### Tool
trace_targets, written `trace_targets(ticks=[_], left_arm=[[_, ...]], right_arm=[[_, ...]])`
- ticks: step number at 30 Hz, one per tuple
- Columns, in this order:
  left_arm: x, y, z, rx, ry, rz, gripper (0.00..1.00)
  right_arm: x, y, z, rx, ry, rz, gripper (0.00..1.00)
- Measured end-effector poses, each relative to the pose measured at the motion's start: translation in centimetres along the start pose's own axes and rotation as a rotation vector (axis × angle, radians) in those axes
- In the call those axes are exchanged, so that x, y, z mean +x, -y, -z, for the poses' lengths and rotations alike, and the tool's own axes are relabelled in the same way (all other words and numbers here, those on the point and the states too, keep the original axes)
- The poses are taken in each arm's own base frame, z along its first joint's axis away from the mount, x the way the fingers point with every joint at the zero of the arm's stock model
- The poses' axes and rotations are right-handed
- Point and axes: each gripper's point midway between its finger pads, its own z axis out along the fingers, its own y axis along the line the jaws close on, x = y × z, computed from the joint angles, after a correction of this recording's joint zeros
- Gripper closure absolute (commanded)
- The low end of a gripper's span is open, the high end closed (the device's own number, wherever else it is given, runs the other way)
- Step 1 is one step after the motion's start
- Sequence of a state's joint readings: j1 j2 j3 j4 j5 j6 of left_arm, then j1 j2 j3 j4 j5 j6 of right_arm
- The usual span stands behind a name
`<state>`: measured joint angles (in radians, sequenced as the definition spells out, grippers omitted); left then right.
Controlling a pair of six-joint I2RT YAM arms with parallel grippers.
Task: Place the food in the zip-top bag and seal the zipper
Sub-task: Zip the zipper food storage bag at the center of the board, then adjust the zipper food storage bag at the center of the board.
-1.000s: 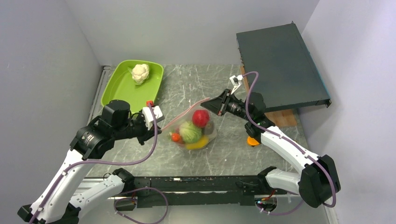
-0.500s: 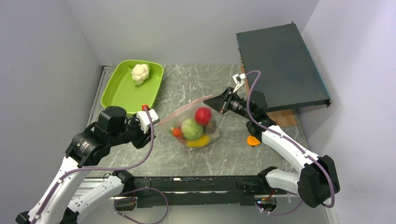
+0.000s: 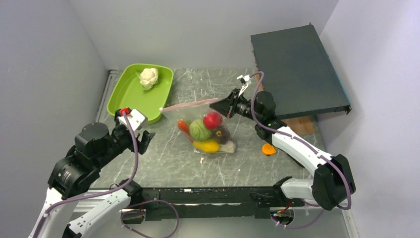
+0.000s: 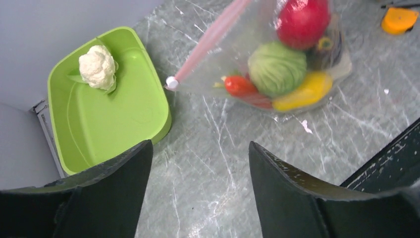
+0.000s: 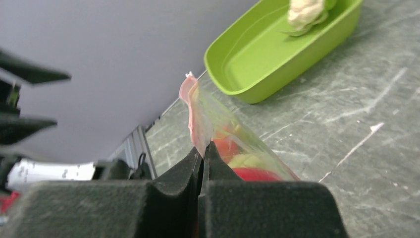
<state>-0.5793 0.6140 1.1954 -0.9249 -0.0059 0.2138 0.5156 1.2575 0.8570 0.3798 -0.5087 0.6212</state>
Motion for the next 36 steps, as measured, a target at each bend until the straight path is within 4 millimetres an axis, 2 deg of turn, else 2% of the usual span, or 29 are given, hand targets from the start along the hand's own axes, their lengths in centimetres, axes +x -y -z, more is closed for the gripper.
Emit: trace_targets(ticks=[3, 6, 12, 16, 19, 27, 31, 34, 36], left_arm=[[-0.8, -0.4, 0.4, -0.034, 0.044, 0.054, 0.12], [-0.8, -0.7, -0.3, -0.069, 0.055, 0.143, 0.12], [1.5, 0.0, -3.1, -0.081, 0.025, 0.247, 0.09], [3.8, 0.5, -4.1, -0.102, 0.041, 0.302, 0.08], [4.2, 1.3, -4.5, -0.069, 0.103, 0.319, 0.10], [1.6, 7.3, -5.8, 0.311, 0.181, 0.203, 0.05], [0.3, 8.6, -7.4, 0.419, 0.147, 0.186, 0.04], [-0.8, 9.2, -8.6, 0.474, 0.123, 0.187, 0.09], [-1.1, 9.8, -9.4, 0.522, 0.102, 0.190, 0.19]], right_arm=[[1.6, -1.6, 0.8, -0.132, -0.029, 0.095, 1.00], [3.2, -3.1, 2.2, -0.256, -0.056, 0.200, 1.00], [3.6, -6.2, 4.7, -0.413, -0.039, 0.414, 1.00], [3.8, -6.9, 5.5, -0.452, -0.034, 0.485, 1.00], [4.4, -6.6, 5.8, -0.450, -0.041, 0.488, 1.00], [4.5, -6.6, 5.6, -0.447, -0.069, 0.472, 1.00], [4.5, -6.7, 5.4, -0.459, -0.096, 0.460, 1.00], [4.5, -6.7, 5.1, -0.468, -0.115, 0.452, 1.00], [4.4, -6.6, 4.8, -0.469, -0.128, 0.444, 1.00]])
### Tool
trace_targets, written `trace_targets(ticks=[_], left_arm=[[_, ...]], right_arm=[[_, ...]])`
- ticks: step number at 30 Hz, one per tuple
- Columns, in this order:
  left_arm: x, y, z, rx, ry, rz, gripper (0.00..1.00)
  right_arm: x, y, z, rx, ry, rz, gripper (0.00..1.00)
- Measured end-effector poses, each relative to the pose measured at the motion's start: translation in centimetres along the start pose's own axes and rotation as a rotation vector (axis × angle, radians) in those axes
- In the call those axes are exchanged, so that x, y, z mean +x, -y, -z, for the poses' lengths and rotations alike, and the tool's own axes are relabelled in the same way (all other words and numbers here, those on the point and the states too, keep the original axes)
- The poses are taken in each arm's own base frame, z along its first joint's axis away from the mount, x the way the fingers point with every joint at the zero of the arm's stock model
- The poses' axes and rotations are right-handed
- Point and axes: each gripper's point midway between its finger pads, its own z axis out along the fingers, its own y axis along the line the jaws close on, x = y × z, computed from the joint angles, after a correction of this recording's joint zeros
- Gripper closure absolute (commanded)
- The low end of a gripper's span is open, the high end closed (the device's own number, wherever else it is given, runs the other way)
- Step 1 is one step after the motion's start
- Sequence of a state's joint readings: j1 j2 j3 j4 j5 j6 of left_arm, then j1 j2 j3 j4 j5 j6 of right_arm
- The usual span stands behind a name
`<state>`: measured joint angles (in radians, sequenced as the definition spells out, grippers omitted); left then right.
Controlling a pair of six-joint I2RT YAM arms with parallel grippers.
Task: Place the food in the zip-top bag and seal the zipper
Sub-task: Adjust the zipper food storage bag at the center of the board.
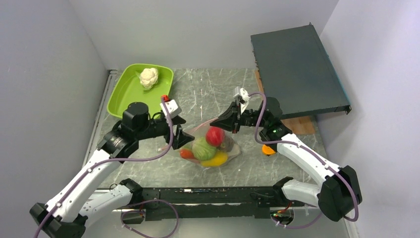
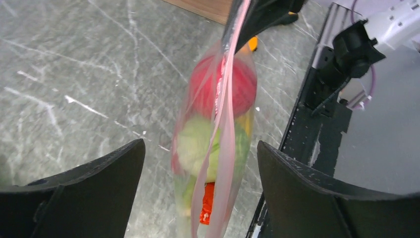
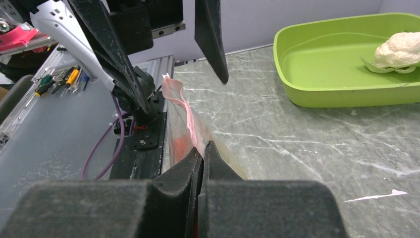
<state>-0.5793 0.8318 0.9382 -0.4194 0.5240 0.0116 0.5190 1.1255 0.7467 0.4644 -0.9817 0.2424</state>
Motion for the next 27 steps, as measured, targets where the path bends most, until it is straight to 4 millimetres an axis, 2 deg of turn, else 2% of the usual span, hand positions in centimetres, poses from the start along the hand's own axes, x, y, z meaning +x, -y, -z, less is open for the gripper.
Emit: trace_targets(ticks=[4, 8, 11, 12, 13, 15, 19, 20, 23, 26, 27], left_arm=[[0.6, 0.7, -1.3, 0.088, -0.043, 0.023, 0.35], [1.2, 1.0, -1.7, 0.123, -0.077, 0.044, 0.70], [1.5, 1.4, -1.7, 0.142, -0.097, 0.066, 0.90], [1.5, 1.5, -1.6, 0.145, -0.106, 0.076, 0.96], [1.5, 1.5, -1.5, 0.142, -0.112, 0.088, 1.00], [1.2, 1.5, -1.3, 0.127, -0.122, 0.117, 1.00], [0.7, 0.5, -0.4, 0.007, -0.130, 0.212, 1.00], [0.6, 0.0, 0.0, -0.051, -0.128, 0.250, 1.00], [0.2, -1.5, 1.9, -0.238, -0.098, 0.392, 1.00], [-0.2, -2.4, 3.6, -0.377, -0.029, 0.546, 1.00], [-0.3, -2.6, 4.0, -0.409, -0.007, 0.595, 1.00]], right_arm=[[-0.3, 0.3, -0.4, -0.011, -0.022, -0.018, 1.00], [-0.4, 0.6, -0.7, -0.017, -0.032, -0.030, 1.00], [-0.4, 1.0, -1.0, -0.015, -0.037, -0.043, 1.00], [-0.4, 1.3, -1.2, -0.013, -0.041, -0.052, 0.95], [-0.4, 1.5, -1.4, -0.009, -0.046, -0.063, 0.84], [-0.5, 2.1, -2.0, 0.015, -0.060, -0.086, 0.62], [-2.0, 4.7, -3.8, 0.181, -0.067, -0.102, 0.35], [-2.3, 5.0, -4.1, 0.216, -0.065, -0.101, 0.30], [-3.4, 5.6, -5.1, 0.345, -0.050, -0.084, 0.25], [-3.6, 5.7, -5.8, 0.452, -0.061, -0.083, 0.20], [-3.6, 5.7, -6.0, 0.483, -0.065, -0.079, 0.16]])
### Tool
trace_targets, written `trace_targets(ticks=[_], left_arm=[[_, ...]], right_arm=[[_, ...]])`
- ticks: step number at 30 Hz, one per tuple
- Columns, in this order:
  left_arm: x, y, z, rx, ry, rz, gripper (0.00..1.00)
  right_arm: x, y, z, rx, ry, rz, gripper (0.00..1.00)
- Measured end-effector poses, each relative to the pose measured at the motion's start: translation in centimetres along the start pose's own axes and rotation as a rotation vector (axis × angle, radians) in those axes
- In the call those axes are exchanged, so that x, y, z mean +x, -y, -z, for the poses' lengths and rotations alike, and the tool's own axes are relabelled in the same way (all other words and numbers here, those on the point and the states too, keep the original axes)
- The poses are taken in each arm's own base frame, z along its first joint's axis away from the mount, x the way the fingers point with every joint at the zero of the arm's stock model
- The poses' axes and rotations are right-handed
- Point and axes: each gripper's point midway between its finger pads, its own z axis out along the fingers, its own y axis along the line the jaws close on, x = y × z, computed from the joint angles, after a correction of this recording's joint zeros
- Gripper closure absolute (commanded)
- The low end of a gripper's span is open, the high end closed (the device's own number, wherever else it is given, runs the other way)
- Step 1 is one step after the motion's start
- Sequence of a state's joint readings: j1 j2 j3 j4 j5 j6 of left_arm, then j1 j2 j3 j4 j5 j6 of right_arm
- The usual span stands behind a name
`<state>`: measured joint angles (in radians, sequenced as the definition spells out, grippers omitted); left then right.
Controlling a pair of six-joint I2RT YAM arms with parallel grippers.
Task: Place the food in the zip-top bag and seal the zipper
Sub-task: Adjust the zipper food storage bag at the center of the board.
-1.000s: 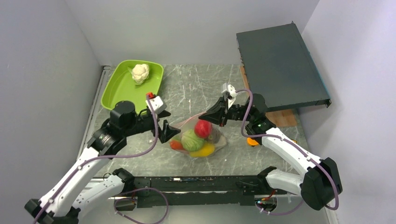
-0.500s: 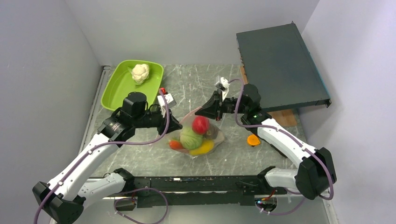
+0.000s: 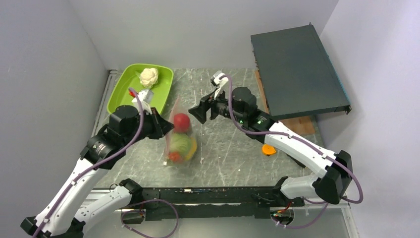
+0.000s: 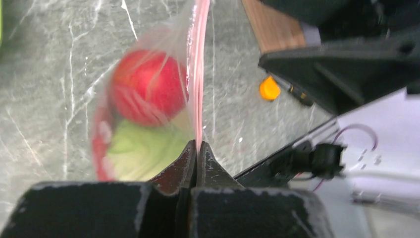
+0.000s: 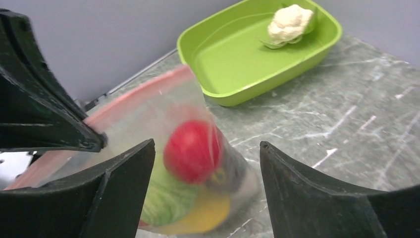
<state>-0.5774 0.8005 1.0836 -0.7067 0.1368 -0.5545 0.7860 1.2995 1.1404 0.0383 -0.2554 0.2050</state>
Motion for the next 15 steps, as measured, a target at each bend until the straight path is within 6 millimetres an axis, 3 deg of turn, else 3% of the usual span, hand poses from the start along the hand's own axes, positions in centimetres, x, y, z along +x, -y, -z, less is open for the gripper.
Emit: trace_targets(ticks=[5, 7, 9, 11, 15], left_arm=[[-0.9, -0.9, 0.4, -0.082, 0.090, 0.228, 1.00], [-1.2, -1.3, 0.3, -0.109, 0.114, 0.287, 1.00], [-1.6, -1.6, 0.3, -0.130, 0.139, 0.334, 1.00], [-2.0, -2.0, 0.4, -0.154, 0.172, 0.385, 1.00], [-2.7, -2.9, 0.6, -0.190, 0.244, 0.489, 1.00]], right_arm=[[0.7, 1.6, 0.4, 0.193, -0.005, -0.004, 0.10], [0.7, 3.4, 1.4, 0.286, 0.001, -0.008, 0.10], [0.7, 4.0, 2.5, 0.305, 0.026, 0.001, 0.10], [1.3, 3.0, 3.9, 0.265, 0.051, 0.016, 0.10], [1.9, -3.0, 4.9, 0.036, 0.123, 0.064, 0.10]])
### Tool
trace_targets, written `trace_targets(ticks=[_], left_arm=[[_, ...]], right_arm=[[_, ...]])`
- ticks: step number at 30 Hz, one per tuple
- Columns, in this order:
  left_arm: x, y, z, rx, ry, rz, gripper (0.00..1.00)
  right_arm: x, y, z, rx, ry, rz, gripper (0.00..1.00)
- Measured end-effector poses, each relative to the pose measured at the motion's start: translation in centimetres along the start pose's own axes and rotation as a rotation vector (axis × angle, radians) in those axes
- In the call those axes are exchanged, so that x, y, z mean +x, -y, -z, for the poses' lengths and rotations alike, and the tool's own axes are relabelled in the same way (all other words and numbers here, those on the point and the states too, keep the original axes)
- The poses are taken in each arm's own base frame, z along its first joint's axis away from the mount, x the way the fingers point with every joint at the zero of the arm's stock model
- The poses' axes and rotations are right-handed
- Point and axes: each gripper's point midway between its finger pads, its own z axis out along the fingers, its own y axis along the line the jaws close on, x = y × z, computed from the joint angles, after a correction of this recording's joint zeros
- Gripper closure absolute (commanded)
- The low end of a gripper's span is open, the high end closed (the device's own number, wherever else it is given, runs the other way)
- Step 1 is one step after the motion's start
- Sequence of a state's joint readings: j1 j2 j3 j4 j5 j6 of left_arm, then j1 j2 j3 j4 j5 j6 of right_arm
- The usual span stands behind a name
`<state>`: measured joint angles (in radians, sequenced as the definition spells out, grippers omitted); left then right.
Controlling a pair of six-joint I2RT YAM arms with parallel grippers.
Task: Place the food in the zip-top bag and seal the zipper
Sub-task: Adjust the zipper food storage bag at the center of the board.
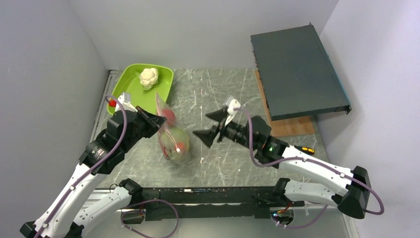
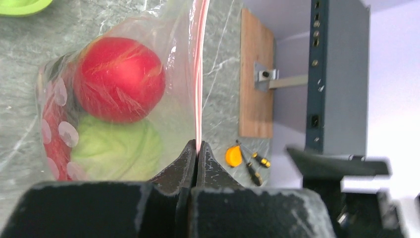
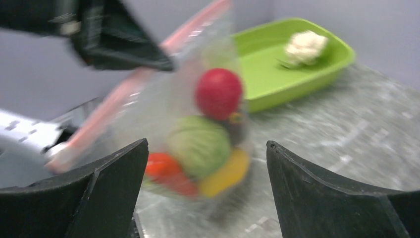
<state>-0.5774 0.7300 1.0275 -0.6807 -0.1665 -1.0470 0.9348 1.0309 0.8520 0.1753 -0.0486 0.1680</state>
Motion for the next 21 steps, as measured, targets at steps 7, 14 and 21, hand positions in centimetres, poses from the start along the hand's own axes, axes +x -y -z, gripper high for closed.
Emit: trace_targets(ticks=[7, 14, 21], left_arm=[[-1.3, -0.2, -0.3, -0.034, 0.081, 0.161, 1.00], [-1.7, 0.0, -0.6, -0.034, 0.105, 0.252, 1.00], [-1.7, 0.1, -0.8, -0.033, 0.105, 0.292, 1.00]], right_arm=[[5.8, -8.2, 1.0, -0.247, 0.042, 0.076, 0.11], [5.6, -9.8, -0.5, -0.214, 0.134, 0.147, 0.17], [4.6, -9.4, -2.2, -0.099, 0.183, 0.191, 0.53]])
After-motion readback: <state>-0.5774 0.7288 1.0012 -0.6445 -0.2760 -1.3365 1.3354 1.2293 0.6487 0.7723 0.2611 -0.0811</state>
